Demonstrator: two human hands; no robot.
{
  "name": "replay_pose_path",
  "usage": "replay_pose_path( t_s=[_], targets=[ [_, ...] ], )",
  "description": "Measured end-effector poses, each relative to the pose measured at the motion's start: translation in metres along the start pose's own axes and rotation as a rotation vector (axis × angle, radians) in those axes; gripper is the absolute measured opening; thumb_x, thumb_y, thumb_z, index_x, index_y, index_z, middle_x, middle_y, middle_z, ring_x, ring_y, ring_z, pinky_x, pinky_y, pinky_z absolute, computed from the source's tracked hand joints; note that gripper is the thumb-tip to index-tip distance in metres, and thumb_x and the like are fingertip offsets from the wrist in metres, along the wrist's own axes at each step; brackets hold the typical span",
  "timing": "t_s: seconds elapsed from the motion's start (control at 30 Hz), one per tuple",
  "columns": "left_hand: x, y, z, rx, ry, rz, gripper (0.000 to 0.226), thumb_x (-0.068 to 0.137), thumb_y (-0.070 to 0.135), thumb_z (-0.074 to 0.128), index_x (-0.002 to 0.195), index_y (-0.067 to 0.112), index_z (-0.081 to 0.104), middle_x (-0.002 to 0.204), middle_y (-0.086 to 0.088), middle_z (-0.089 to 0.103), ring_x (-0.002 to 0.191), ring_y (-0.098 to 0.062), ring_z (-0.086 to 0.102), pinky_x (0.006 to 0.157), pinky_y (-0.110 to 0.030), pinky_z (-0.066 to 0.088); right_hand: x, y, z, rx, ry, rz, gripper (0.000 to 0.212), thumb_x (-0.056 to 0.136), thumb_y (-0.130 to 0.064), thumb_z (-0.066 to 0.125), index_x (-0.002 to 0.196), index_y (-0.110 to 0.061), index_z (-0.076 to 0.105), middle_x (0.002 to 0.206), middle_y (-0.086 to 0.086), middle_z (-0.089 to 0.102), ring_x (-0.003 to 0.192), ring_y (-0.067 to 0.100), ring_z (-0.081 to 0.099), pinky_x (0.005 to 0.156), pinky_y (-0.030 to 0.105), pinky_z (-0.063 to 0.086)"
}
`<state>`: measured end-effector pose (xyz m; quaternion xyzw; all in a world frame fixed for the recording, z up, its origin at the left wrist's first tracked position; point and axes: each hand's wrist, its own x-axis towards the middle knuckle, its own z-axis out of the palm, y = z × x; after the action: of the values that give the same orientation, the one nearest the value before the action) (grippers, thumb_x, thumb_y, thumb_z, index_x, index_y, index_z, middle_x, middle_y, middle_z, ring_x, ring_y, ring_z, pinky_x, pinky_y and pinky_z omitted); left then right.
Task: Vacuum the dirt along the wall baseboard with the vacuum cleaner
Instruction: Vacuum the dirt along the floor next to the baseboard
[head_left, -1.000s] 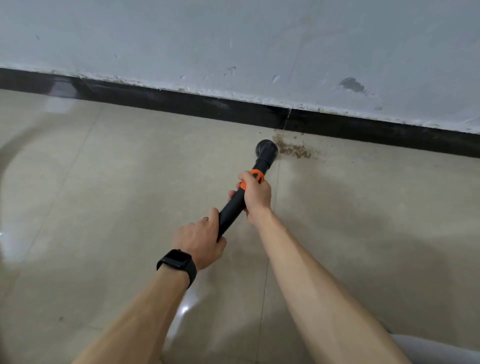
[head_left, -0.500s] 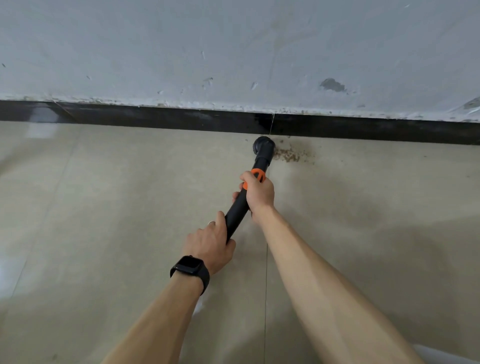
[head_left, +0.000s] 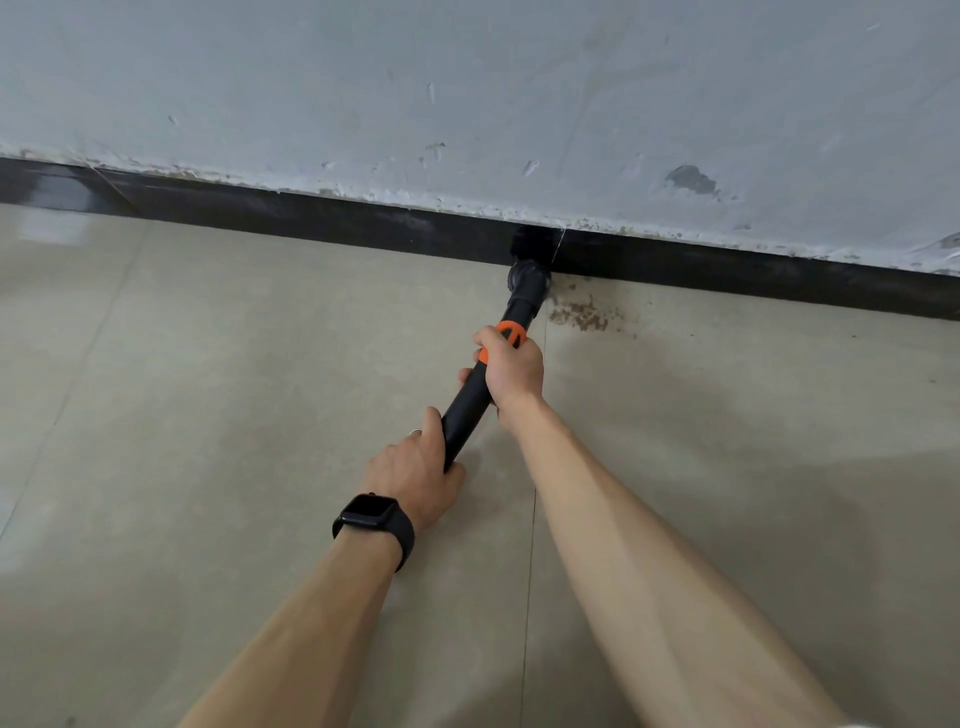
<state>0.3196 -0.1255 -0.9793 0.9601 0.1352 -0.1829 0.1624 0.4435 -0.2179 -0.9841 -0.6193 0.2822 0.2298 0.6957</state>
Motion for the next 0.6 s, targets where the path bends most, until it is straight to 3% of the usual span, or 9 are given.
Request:
replay_pose_path(
  t_s=[0.13,0.3,0.47,0.6],
  targets=[
    [0.001,-0.008,0.000,-0.140,-0.018,-0.105,0.032,0.086,0.031,0.057,0.096,0.019,0.029,0.068,0.006,0.046,0.056,-0.023,0.047,0.045,-0.030,0.027,-0.001,0.000,0.017,-0.072,0.012,-0.014,0.039,0.084,-0.018,0.068,0.116,-0.001,0.057,0.084,0.006,0.061,0.047,0.021,0.067,0.054,0.029,0.056],
    [0.000,-0.028,0.001,-0.288,-0.040,-0.170,0.033,0.084,0.030,0.061,0.096,0.022,0.032,0.070,0.000,0.055,0.056,-0.019,0.054,0.045,-0.028,0.032,-0.010,0.001,0.038,-0.145,-0.028,-0.006,0.034,0.086,-0.021,0.067,0.113,-0.009,0.051,0.089,0.005,0.064,0.047,0.015,0.069,0.047,0.021,0.052],
    [-0.008,-0.045,0.002,-0.285,-0.059,-0.185,0.034,0.082,0.032,0.062,0.094,0.025,0.032,0.069,0.000,0.056,0.056,-0.019,0.055,0.046,-0.028,0.032,-0.023,0.008,0.048,-0.223,-0.019,0.002,0.031,0.089,-0.026,0.062,0.111,-0.012,0.046,0.095,0.006,0.064,0.045,0.015,0.069,0.042,0.020,0.049],
    [-0.017,-0.047,0.004,-0.209,-0.043,-0.167,0.033,0.080,0.034,0.062,0.091,0.025,0.031,0.068,0.002,0.054,0.054,-0.017,0.052,0.046,-0.029,0.029,-0.033,0.015,0.045,-0.300,0.067,-0.004,0.032,0.093,-0.029,0.056,0.116,-0.012,0.043,0.082,0.001,0.063,0.044,0.011,0.067,0.042,0.018,0.046]
  ],
)
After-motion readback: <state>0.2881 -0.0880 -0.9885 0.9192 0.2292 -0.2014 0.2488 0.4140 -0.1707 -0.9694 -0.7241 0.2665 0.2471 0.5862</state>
